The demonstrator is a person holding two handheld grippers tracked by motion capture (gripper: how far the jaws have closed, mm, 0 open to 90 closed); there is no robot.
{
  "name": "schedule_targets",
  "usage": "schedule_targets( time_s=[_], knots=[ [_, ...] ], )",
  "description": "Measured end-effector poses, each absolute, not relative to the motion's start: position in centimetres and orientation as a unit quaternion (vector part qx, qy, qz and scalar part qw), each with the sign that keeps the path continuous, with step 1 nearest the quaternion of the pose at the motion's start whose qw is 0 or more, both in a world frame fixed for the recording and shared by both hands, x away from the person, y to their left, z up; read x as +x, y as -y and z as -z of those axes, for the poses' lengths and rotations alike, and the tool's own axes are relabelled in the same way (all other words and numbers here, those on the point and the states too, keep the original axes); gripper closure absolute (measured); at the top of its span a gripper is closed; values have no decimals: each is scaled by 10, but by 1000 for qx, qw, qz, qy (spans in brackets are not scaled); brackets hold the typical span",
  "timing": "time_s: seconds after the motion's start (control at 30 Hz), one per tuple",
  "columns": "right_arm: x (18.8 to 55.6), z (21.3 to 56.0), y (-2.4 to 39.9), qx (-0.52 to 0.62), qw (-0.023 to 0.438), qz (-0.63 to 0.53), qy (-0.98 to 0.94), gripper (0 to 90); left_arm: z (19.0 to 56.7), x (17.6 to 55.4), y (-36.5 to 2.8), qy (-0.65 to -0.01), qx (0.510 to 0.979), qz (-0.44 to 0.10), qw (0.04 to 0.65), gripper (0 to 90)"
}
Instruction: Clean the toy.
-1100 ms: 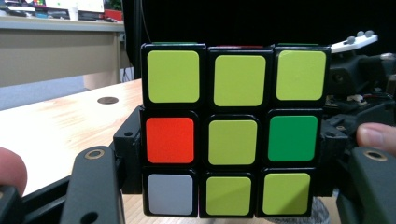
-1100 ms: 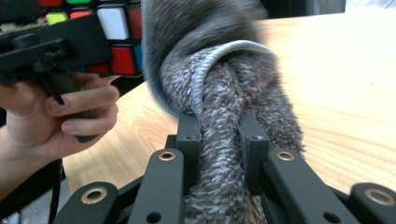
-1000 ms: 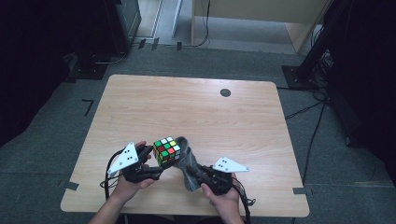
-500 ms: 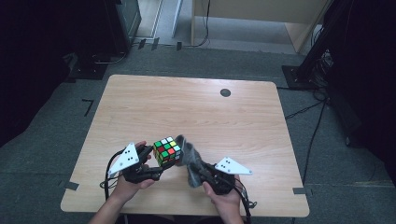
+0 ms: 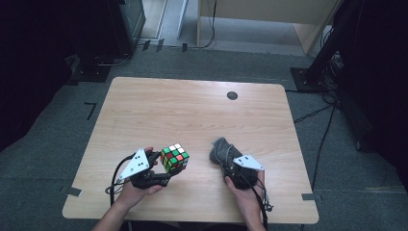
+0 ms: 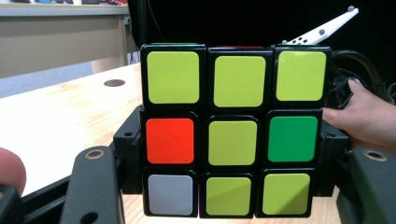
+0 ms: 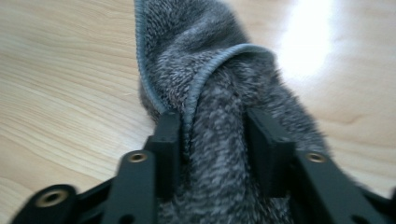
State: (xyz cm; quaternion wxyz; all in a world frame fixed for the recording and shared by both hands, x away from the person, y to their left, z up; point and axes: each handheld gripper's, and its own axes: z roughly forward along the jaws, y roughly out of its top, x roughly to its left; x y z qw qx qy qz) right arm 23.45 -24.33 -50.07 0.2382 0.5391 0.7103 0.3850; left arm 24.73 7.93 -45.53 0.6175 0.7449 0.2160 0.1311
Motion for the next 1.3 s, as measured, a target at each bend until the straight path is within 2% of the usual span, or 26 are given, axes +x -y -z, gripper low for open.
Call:
schedule_targets(
  time_s=[0.07,0.17,0.23,0.3,0.47,0.57,0.7,0.8,0.9,1.03,1.3],
  knots=[
    [235,498,245,540,218,-398,-709,505,457,249,-80,-217,747,-132,615,336],
    [233,481,244,527,213,-420,-707,385,460,251,-81,-224,750,-138,607,336],
    [230,470,241,521,208,-436,-704,355,461,252,-81,-226,753,-142,601,336],
    [224,459,236,513,194,-462,-697,349,462,251,-80,-224,756,-148,597,336],
    [207,430,212,465,108,-559,-678,340,464,245,-70,-208,769,-168,580,336],
    [200,418,201,446,71,-591,-668,314,465,240,-63,-193,778,-186,568,336],
    [199,416,190,455,57,-591,-664,228,467,231,-50,-169,790,-208,552,336],
    [201,421,184,464,30,-589,-661,218,468,225,-43,-155,793,-217,548,336],
    [202,426,177,481,35,-560,-674,221,467,221,-37,-145,794,-222,547,336],
    [201,431,170,492,44,-544,-679,302,467,216,-33,-130,798,-235,539,336],
    [195,431,162,499,84,-523,-687,343,469,217,-30,-131,802,-238,532,324]
  ],
)
